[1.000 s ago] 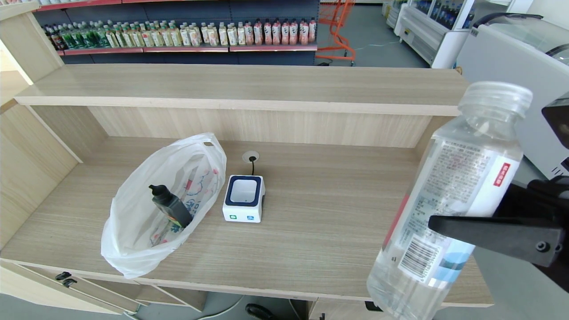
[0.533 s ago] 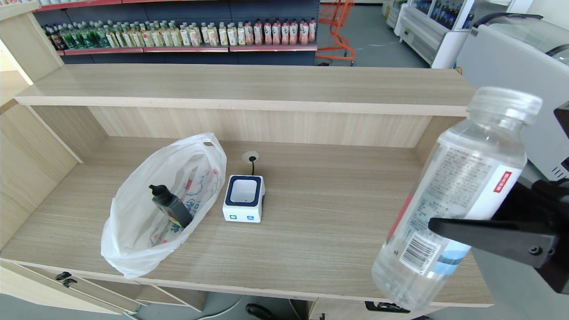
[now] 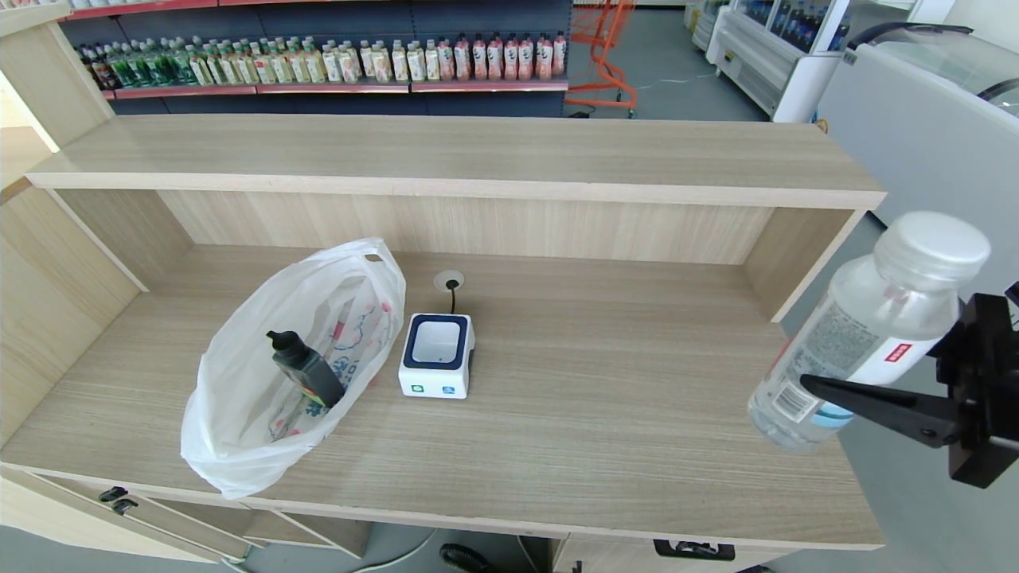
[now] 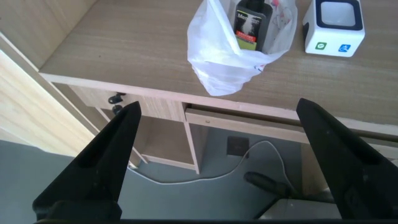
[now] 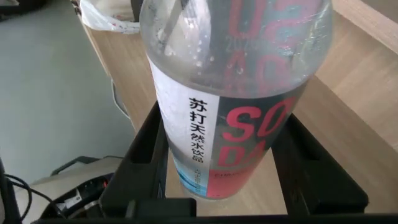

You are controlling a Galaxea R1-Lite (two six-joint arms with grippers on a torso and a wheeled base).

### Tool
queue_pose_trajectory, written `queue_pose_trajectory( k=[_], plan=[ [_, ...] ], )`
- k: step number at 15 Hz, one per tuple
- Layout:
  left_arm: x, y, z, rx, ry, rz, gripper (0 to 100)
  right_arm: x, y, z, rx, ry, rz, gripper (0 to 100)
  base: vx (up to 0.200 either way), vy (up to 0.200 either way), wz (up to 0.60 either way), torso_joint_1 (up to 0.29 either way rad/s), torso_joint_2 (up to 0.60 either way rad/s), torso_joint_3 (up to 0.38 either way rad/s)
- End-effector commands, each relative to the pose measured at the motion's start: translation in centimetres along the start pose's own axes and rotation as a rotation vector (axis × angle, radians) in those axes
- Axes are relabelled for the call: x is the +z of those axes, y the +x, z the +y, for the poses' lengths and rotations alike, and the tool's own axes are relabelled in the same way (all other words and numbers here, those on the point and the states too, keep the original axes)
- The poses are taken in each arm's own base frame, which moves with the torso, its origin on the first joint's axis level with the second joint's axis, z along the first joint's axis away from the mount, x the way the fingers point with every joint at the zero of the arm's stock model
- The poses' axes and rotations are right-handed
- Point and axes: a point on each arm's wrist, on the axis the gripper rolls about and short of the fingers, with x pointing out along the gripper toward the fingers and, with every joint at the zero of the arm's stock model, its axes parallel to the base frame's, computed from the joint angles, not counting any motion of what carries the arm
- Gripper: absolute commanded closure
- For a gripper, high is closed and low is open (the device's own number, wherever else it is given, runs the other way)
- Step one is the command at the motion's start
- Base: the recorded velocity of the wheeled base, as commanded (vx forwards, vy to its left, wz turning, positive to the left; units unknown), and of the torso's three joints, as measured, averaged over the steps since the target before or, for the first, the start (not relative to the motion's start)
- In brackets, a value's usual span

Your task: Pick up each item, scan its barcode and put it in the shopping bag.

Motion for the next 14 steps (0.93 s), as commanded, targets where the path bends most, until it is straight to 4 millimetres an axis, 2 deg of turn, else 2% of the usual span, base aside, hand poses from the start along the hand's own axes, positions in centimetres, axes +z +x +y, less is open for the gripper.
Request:
queue_pose_trajectory(
  k=[1, 5, 14],
  plan=[
    [0.0, 0.0, 0.0, 0.001, 0.001, 0.002, 0, -0.6, -0.7, -0.5, -0.049, -0.048, 0.034, 100, 0.000, 0.000, 0.00, 0.000, 0.00, 0.000],
    [0.0, 0.0, 0.0, 0.001, 0.001, 0.002, 0, -1.7, -1.8, -1.2, -0.131, -0.136, 0.096, 100, 0.000, 0.000, 0.00, 0.000, 0.00, 0.000],
    [0.0, 0.0, 0.0, 0.001, 0.001, 0.002, 0, -2.6, -1.9, -0.6, -0.104, -0.139, 0.112, 100, 0.000, 0.000, 0.00, 0.000, 0.00, 0.000]
  ],
)
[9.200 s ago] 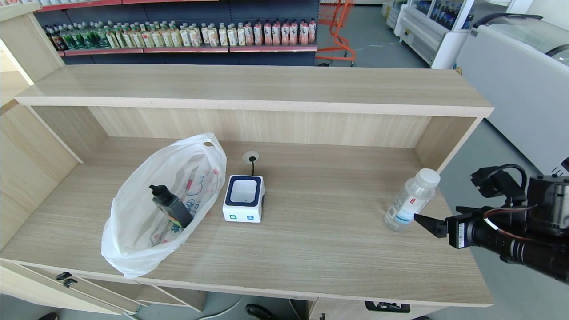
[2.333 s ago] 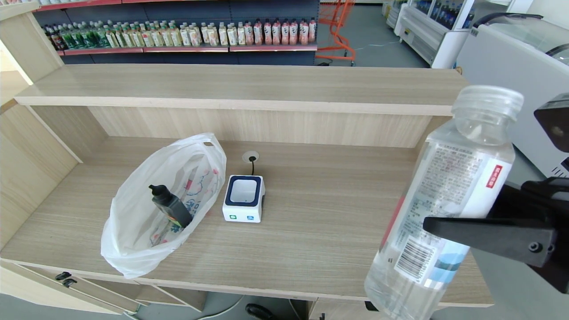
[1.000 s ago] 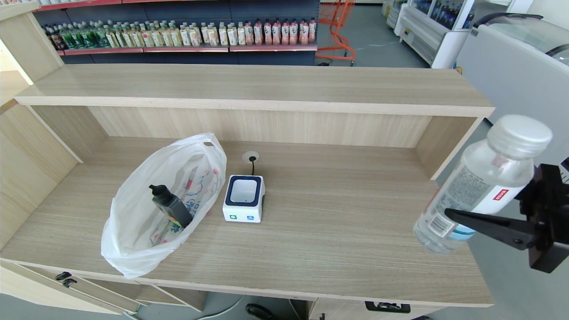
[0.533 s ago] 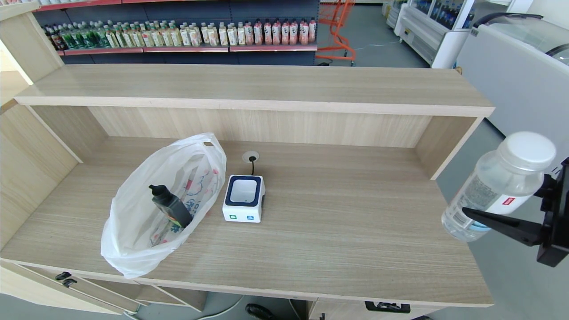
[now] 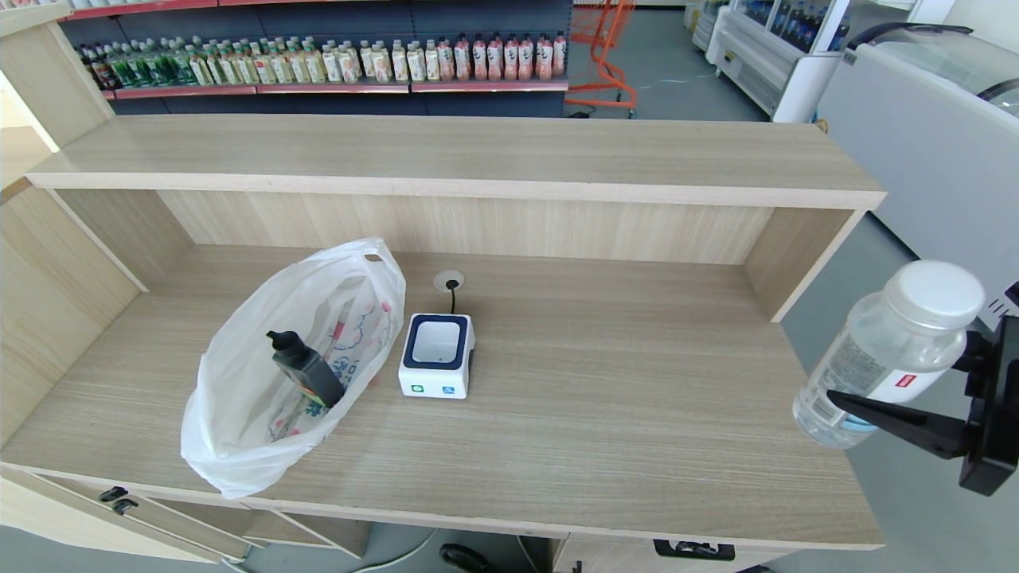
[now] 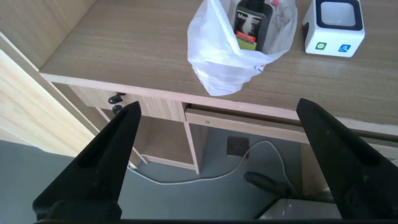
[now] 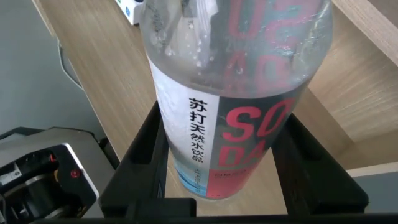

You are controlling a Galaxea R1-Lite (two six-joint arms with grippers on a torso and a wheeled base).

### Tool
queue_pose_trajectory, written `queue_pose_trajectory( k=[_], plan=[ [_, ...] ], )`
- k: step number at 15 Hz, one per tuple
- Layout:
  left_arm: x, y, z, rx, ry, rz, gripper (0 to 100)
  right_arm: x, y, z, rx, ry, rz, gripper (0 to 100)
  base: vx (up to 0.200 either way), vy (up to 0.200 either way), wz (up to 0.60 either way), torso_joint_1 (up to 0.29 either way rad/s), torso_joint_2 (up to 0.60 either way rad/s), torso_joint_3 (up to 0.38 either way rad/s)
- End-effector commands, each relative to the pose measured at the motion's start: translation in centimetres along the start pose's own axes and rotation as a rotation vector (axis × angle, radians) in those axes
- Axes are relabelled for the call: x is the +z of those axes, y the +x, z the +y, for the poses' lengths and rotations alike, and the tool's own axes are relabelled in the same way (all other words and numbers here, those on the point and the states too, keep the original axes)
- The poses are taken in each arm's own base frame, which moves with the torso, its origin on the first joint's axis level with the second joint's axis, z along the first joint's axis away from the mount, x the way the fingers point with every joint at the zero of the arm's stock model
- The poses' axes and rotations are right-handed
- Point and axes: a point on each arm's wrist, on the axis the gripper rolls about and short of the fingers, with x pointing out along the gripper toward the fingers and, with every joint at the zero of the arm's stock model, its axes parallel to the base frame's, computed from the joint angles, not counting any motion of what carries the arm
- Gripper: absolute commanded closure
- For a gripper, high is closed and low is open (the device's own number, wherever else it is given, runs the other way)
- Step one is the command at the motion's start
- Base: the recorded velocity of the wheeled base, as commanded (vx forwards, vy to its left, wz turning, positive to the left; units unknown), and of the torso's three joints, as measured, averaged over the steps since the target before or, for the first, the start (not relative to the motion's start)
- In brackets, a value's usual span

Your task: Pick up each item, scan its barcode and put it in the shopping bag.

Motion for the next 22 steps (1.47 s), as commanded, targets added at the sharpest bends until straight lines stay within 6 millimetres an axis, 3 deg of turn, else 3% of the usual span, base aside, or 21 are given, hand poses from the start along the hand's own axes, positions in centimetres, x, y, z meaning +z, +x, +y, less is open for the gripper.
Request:
queue_pose_trajectory(
  k=[1, 10, 20, 22],
  plan=[
    [0.0, 0.0, 0.0, 0.001, 0.001, 0.002, 0, 0.0, 0.0, 0.0, 0.006, -0.001, -0.007, 100, 0.000, 0.000, 0.00, 0.000, 0.00, 0.000],
    [0.0, 0.0, 0.0, 0.001, -0.004, 0.002, 0, 0.6, 0.3, -0.5, 0.051, -0.014, -0.060, 100, 0.000, 0.178, 0.00, 0.004, 0.00, 0.003],
    [0.0, 0.0, 0.0, 0.001, -0.001, 0.002, 0, -0.4, 4.1, -3.9, 0.076, -0.103, -0.041, 100, 0.000, 0.200, 0.00, 0.002, 0.00, 0.002],
    [0.0, 0.0, 0.0, 0.001, 0.001, 0.002, 0, -0.3, 4.4, -4.1, 0.082, -0.104, -0.045, 100, 0.000, 0.000, 0.00, 0.000, 0.00, 0.000]
  ],
)
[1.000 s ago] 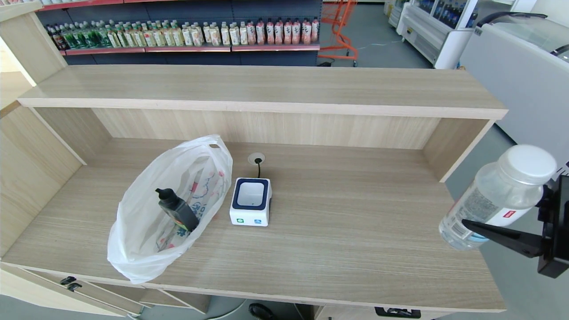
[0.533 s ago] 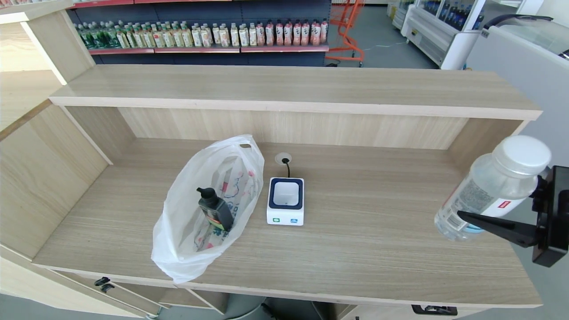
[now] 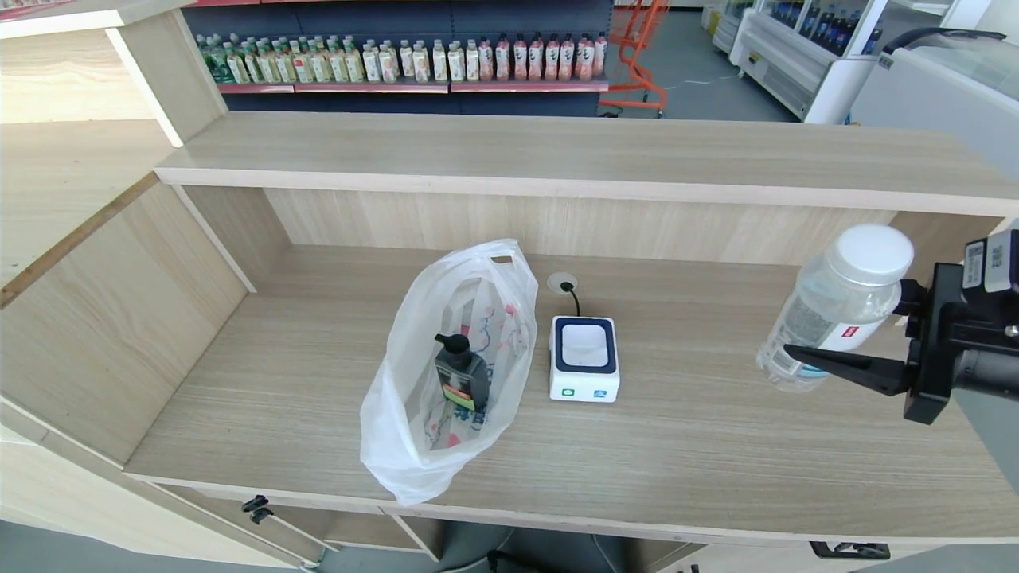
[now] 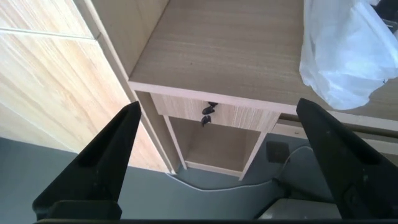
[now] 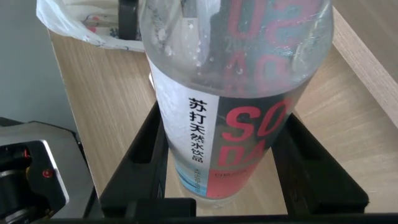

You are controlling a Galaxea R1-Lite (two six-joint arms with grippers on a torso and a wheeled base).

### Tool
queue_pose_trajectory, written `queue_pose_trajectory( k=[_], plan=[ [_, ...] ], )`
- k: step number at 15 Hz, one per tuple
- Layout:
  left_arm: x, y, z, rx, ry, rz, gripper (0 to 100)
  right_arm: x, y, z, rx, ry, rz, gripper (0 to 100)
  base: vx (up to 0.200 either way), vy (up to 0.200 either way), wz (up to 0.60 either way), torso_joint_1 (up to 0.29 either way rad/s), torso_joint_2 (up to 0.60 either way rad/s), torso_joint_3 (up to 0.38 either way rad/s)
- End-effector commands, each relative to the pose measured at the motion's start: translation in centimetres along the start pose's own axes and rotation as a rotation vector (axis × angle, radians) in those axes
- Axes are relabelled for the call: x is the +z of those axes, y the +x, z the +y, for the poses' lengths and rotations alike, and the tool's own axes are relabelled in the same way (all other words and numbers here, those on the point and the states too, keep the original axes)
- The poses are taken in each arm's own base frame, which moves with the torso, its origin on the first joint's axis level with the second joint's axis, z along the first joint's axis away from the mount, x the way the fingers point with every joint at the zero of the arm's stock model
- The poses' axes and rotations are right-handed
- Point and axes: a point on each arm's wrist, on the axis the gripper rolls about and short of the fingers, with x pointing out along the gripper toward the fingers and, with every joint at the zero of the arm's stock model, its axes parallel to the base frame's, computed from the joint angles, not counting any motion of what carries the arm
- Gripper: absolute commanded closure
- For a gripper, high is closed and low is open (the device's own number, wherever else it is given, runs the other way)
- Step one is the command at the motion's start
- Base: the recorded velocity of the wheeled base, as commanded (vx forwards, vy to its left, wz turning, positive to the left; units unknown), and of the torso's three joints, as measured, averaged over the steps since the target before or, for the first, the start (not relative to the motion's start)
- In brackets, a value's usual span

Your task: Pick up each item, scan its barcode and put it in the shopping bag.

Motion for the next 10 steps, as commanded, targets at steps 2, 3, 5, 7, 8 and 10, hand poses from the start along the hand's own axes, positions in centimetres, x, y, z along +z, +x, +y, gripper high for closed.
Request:
queue_pose_trajectory(
  k=[2, 3, 5, 7, 8, 10],
  plan=[
    [0.0, 0.0, 0.0, 0.001, 0.001, 0.002, 0, -0.2, 0.7, -0.2, 0.015, 0.005, -0.002, 100, 0.000, 0.000, 0.00, 0.000, 0.00, 0.000],
    [0.0, 0.0, 0.0, 0.001, 0.002, 0.002, 0, -0.3, 0.7, -0.2, 0.017, 0.007, -0.001, 100, 0.000, 0.000, 0.00, 0.000, 0.00, 0.000],
    [0.0, 0.0, 0.0, 0.001, 0.004, 0.002, 0, -0.3, 0.8, -0.1, 0.021, 0.006, -0.002, 100, 0.100, 0.000, 0.00, 0.004, 0.00, 0.001],
    [0.0, 0.0, 0.0, 0.001, 0.002, 0.002, 0, -0.4, 0.9, -0.2, 0.025, 0.007, 0.000, 100, 0.200, 0.000, 0.00, -0.012, 0.00, 0.005],
    [0.0, 0.0, 0.0, 0.001, 0.004, 0.002, 0, -0.5, 1.2, -0.1, 0.033, -0.003, -0.002, 100, 0.200, 0.000, 0.00, -0.002, -0.01, 0.007],
    [0.0, 0.0, 0.0, 0.001, -0.001, 0.002, 0, -0.5, 1.7, -0.2, 0.050, -0.028, -0.009, 100, 0.100, 0.000, 0.00, 0.006, 0.00, 0.001]
  ],
)
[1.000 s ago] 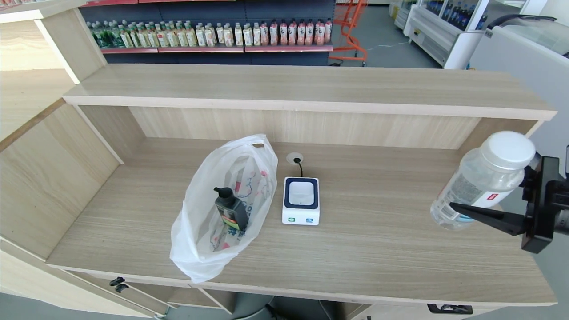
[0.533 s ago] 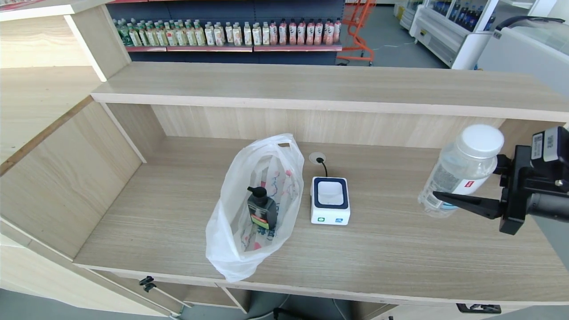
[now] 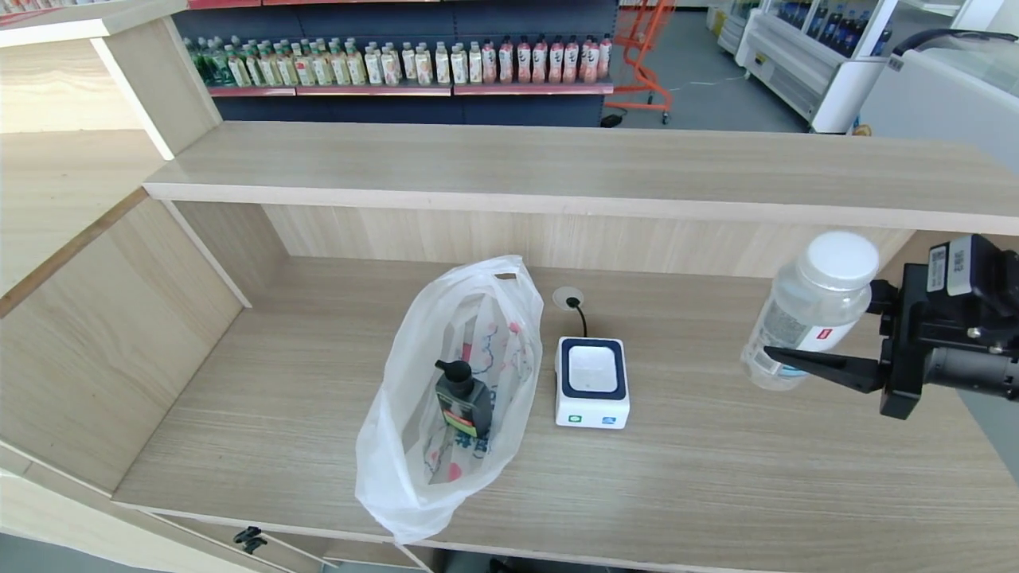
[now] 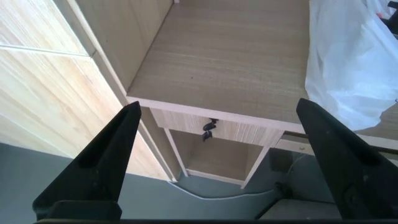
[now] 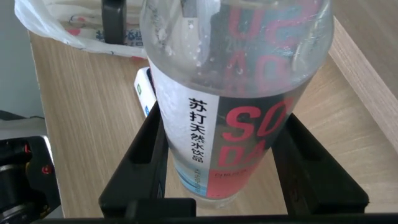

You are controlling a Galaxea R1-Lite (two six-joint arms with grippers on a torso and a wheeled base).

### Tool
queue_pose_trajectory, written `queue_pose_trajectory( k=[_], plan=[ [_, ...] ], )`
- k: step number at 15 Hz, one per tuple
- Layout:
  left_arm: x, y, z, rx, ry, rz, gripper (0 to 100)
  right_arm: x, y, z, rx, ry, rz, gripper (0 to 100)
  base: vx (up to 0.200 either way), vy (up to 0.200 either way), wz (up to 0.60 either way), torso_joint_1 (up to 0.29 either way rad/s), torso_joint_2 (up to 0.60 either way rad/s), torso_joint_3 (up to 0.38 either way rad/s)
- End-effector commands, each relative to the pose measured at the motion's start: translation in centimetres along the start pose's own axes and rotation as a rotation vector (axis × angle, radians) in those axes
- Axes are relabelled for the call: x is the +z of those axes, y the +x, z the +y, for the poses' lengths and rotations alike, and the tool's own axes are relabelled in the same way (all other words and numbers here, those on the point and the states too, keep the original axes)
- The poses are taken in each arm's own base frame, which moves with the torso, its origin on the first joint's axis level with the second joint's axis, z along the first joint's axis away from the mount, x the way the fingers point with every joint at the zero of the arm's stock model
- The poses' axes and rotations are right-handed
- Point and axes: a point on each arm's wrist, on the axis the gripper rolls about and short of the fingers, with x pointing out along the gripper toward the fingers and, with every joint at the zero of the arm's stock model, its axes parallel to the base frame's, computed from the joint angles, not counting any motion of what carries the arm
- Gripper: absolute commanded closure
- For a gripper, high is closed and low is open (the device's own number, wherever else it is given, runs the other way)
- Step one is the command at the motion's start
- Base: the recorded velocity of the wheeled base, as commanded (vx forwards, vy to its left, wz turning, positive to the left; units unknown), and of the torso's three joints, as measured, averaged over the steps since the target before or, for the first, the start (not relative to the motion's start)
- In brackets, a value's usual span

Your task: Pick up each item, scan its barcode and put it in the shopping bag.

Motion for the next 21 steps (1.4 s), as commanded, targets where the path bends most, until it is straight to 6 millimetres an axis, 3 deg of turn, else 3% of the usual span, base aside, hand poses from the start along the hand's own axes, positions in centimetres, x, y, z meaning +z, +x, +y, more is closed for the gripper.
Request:
queue_pose_trajectory(
  k=[1, 6, 10, 15, 21],
  plan=[
    [0.0, 0.0, 0.0, 0.000, -0.001, 0.002, 0, -0.3, 0.6, 0.0, 0.018, -0.005, -0.002, 100, 0.000, 0.000, 0.00, 0.000, 0.00, 0.000],
    [0.0, 0.0, 0.0, 0.000, -0.001, 0.002, 0, -2.2, 3.3, 0.4, 0.106, -0.117, 0.002, 100, 0.000, 0.000, 0.00, 0.000, 0.00, 0.000],
    [0.0, 0.0, 0.0, 0.000, -0.001, 0.002, 0, -2.0, 5.9, 1.1, 0.197, -0.225, -0.075, 100, 0.000, 0.000, 0.00, 0.000, 0.00, 0.000],
    [0.0, 0.0, 0.0, 0.000, -0.001, 0.002, 0, -4.3, 9.6, 0.4, 0.294, -0.347, -0.215, 100, 0.000, 0.000, 0.00, 0.000, 0.00, 0.000],
    [0.0, 0.0, 0.0, 0.000, -0.001, 0.002, 0, -6.8, 11.4, 0.9, 0.334, -0.447, -0.254, 100, 0.000, 0.000, 0.00, 0.000, 0.00, 0.000]
  ],
)
